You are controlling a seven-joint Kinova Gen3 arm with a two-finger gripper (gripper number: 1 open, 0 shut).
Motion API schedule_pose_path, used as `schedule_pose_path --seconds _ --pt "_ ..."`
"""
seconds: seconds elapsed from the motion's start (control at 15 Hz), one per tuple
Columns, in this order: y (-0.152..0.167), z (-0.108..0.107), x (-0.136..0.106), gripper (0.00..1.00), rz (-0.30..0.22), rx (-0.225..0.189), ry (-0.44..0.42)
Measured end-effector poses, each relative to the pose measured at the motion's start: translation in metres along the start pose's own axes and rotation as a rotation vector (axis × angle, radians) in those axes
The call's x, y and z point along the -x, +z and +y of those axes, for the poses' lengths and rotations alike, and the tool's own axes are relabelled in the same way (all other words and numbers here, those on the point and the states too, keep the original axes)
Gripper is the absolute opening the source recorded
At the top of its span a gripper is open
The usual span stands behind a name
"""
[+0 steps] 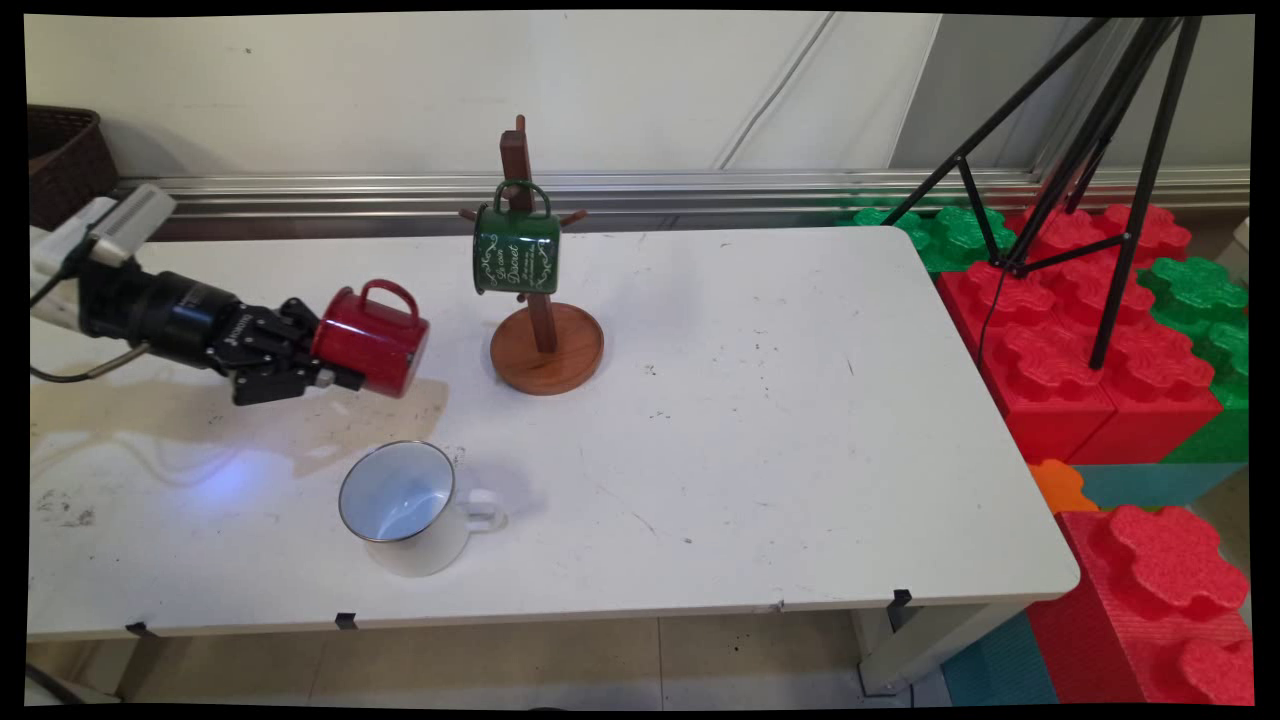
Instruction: Place the picked object on the table
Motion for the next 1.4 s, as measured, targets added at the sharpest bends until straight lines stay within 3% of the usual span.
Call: schedule_pose_path --seconds 0.73,1.4 --pt "-0.046 0.016 -0.005 0.0 -0.17 -0.075 0.067" --pt "-0.071 0.026 -0.006 0.0 -0.363 -0.097 0.204"
